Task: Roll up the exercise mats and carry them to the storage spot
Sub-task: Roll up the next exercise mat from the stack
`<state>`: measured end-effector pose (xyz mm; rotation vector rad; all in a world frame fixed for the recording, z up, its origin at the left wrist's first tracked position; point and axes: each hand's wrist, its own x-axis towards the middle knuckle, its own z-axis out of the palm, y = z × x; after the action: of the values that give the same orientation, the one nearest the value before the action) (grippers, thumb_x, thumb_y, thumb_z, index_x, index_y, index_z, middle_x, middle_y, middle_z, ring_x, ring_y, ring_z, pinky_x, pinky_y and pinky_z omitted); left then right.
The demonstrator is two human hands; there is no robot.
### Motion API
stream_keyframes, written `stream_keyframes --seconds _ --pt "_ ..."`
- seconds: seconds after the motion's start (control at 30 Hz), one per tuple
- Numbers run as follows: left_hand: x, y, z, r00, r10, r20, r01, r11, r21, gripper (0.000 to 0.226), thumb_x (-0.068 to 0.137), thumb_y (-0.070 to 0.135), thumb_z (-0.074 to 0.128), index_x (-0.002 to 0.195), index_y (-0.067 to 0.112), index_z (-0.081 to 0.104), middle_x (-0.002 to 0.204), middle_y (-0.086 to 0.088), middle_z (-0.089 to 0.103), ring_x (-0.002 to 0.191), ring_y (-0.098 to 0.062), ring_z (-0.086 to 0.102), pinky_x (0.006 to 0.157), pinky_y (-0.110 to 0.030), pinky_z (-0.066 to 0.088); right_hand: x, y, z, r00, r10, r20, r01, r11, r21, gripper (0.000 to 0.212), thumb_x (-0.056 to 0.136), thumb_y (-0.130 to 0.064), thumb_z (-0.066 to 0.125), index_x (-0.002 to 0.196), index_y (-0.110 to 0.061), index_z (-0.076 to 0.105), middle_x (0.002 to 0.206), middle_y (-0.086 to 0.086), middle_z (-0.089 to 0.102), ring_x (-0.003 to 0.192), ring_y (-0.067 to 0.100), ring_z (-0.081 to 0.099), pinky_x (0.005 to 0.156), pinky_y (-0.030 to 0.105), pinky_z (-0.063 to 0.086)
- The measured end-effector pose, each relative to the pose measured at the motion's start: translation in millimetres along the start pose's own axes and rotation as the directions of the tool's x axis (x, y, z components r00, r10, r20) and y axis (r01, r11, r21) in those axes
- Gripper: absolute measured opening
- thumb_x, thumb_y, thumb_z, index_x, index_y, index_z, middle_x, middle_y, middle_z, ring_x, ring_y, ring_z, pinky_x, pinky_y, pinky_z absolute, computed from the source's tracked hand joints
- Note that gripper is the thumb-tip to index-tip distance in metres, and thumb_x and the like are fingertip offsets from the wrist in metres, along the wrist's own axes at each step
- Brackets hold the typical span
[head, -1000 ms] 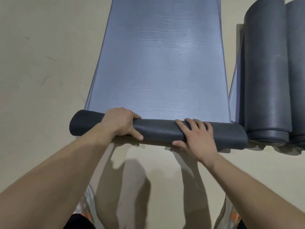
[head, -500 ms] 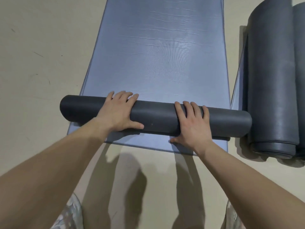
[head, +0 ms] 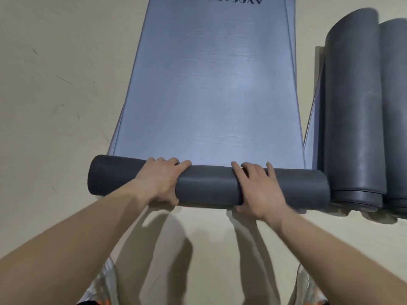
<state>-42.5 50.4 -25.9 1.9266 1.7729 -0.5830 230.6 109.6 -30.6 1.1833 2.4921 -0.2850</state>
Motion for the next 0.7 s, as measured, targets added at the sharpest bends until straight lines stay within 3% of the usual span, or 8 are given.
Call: stream_keyframes --seconds 0.1,0.17,0.27,0.33,0.43,0.53,0.63,0.7 --pt "2 -1 -10 0.998 -0.012 0.069 0.016 0.998 -0.060 0.111 0.050 0.064 0.082 0.144 0.043 0.027 0.122 0.010 0.055 0.103 -0.021 0.059 0.088 -0.039 0.047 -25 -12 25 0.988 0.030 -0.149 -0.033 0.999 -0.022 0.111 0.062 -0.041 0.087 0.155 -0.019 0.029 0.147 0.013 0.044 0.136 0.038 0.041 0.116 0.059 0.027" --pt "-9 9 2 0.997 -0.062 -0.047 0.061 0.998 -0.017 0.111 0.057 0.066 0.077 0.149 0.037 0.023 0.135 0.005 0.051 0.120 -0.025 0.053 0.104 -0.045 0.040 -12 -9 20 0.993 0.033 -0.114 -0.030 0.999 0.023 0.104 0.062 -0.043 0.082 0.151 -0.025 0.031 0.139 0.007 0.047 0.130 0.034 0.045 0.113 0.056 0.027" --pt "-30 30 33 0.945 -0.196 -0.260 0.204 0.979 0.006 0.117 0.066 0.074 0.072 0.157 0.025 0.016 0.159 -0.006 0.032 0.147 -0.036 0.028 0.120 -0.055 0.021 19 4 -4 0.998 0.000 0.055 -0.005 0.995 0.096 0.108 0.057 -0.060 0.076 0.149 -0.036 0.026 0.137 -0.002 0.046 0.129 0.025 0.045 0.115 0.049 0.023" --pt "-21 22 30 0.942 -0.198 -0.272 0.186 0.980 -0.070 0.117 0.063 0.077 0.072 0.156 0.029 0.021 0.157 0.000 0.035 0.146 -0.031 0.030 0.120 -0.049 0.020 27 10 -7 0.994 -0.010 0.111 -0.002 0.994 0.110 0.114 0.058 -0.066 0.077 0.153 -0.037 0.021 0.142 -0.001 0.044 0.134 0.025 0.043 0.120 0.051 0.019" --pt "6 -6 0 0.979 -0.133 -0.154 0.103 0.977 -0.187 0.116 0.053 0.079 0.077 0.152 0.035 0.033 0.138 0.010 0.053 0.126 -0.020 0.050 0.109 -0.038 0.035 22 2 5 0.995 0.045 -0.088 -0.048 0.998 -0.034 0.114 0.060 -0.062 0.083 0.153 -0.028 0.027 0.141 0.007 0.048 0.130 0.032 0.046 0.116 0.060 0.024" --pt "19 -14 -18 0.995 -0.075 -0.065 0.061 0.977 -0.205 0.119 0.051 0.080 0.079 0.151 0.034 0.036 0.132 0.009 0.059 0.118 -0.021 0.057 0.103 -0.039 0.043 25 2 13 0.976 0.045 -0.212 -0.054 0.998 -0.034 0.101 0.055 -0.058 0.080 0.143 -0.029 0.039 0.129 0.003 0.056 0.116 0.031 0.055 0.103 0.052 0.038" --pt "16 -20 -13 0.967 -0.124 -0.222 0.107 0.990 -0.087 0.127 0.051 0.091 0.066 0.155 0.027 0.029 0.148 0.000 0.050 0.134 -0.025 0.048 0.115 -0.046 0.033 47 17 -10 0.998 0.017 -0.067 -0.016 1.000 0.006 0.099 0.048 -0.069 0.071 0.136 -0.037 0.040 0.118 -0.005 0.059 0.103 0.027 0.061 0.092 0.043 0.045" --pt "11 -27 -4 0.930 -0.154 -0.335 0.138 0.988 -0.071 0.128 0.048 0.096 0.057 0.152 0.027 0.032 0.146 -0.001 0.051 0.130 -0.026 0.051 0.113 -0.046 0.035 65 25 -32 0.996 -0.004 0.084 -0.002 0.997 0.079 0.095 0.048 -0.072 0.074 0.133 -0.043 0.043 0.110 -0.009 0.060 0.095 0.023 0.062 0.083 0.039 0.050"
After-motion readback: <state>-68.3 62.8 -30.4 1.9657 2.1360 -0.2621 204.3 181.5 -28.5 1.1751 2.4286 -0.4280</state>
